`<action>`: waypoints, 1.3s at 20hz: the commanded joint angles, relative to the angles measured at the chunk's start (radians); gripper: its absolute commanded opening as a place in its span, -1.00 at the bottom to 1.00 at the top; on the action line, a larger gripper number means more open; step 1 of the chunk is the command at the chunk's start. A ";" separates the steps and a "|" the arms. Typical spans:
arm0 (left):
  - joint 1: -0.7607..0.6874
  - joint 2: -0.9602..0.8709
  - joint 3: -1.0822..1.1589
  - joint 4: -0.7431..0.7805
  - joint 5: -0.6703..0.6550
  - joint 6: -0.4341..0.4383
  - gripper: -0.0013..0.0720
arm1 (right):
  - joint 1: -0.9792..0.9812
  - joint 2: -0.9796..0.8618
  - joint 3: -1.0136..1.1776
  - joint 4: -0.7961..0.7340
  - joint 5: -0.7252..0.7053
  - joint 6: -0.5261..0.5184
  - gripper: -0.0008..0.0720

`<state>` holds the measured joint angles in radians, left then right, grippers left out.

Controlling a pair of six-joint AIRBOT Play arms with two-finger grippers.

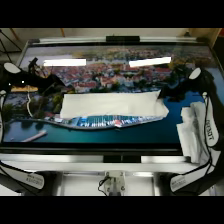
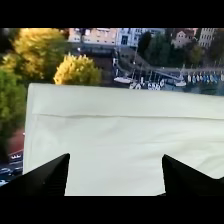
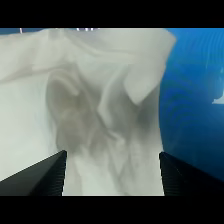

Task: Fold the shirts.

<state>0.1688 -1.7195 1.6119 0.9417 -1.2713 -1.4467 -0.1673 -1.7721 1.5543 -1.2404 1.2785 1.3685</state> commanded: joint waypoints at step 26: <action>-0.422 -0.049 -0.010 -0.169 0.009 0.069 -0.88 | -0.004 0.227 0.023 0.398 0.298 -0.018 -0.81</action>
<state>-0.1364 -1.7454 1.6249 0.7948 -1.3487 -1.3899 -0.1692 -1.6695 1.5742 -0.8795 1.5219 1.3231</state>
